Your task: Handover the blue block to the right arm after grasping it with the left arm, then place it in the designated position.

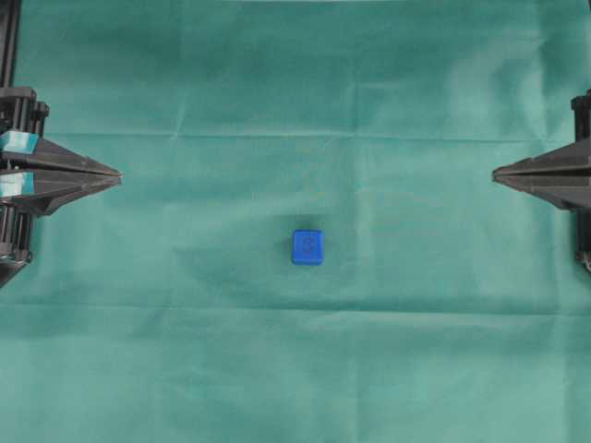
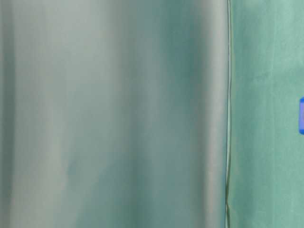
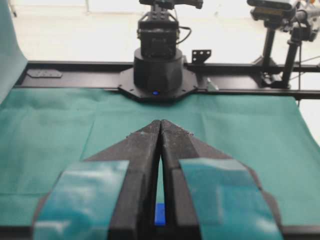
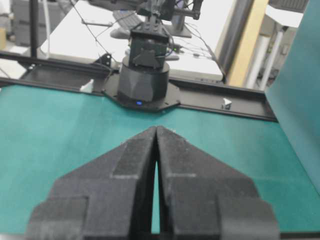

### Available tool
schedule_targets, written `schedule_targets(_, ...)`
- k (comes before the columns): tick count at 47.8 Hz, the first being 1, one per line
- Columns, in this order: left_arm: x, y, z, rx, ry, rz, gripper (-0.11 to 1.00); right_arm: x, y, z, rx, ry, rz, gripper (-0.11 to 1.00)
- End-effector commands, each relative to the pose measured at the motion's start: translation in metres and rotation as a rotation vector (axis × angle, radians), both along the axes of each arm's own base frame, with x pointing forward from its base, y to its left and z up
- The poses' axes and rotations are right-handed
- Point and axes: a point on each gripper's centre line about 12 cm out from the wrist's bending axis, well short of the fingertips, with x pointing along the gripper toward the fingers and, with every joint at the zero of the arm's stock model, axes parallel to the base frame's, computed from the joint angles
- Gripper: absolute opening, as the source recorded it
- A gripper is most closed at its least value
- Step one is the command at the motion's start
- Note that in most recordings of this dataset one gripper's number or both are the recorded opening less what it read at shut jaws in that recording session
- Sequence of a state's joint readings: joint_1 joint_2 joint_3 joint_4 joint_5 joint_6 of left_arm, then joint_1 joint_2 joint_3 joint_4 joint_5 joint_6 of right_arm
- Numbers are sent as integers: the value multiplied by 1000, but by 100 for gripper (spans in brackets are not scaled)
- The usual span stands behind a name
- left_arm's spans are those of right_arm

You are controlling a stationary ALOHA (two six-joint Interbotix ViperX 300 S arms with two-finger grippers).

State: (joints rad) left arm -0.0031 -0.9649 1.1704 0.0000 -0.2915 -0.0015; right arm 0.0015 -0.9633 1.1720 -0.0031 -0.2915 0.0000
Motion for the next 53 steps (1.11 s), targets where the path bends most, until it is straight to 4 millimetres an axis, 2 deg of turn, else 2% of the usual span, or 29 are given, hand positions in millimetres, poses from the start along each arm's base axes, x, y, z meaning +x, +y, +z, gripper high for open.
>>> schedule_targets(1,2,0,6,3,0,2,2,2,1,6,18,-15,4,0)
schedule_targets(27,5,0,8,5,37,2,2,3,1,7,63,22,7,0)
schedule_targets(30,5,0,8,5,44,2,5,3,1,8,63,25,7,0)
schedule_targets(33,5,0,9,5,51,2,13,3,1,8,61,31,7,1)
schedule_targets(35,6,0,10,8,54,2,22,4,1,8,64,32,7,6)
schedule_targets(38,6,0,10,8,58,2,38,3,0,9,64,28,6,20)
schedule_targets(46,6,0,12,8,58,2,85,4,0,11,58,26,3,70)
schedule_targets(50,6,0,13,8,57,2,98,4,0,10,58,38,3,89)
schedule_targets(53,6,0,14,8,55,2,100,5,0,11,58,38,3,94)
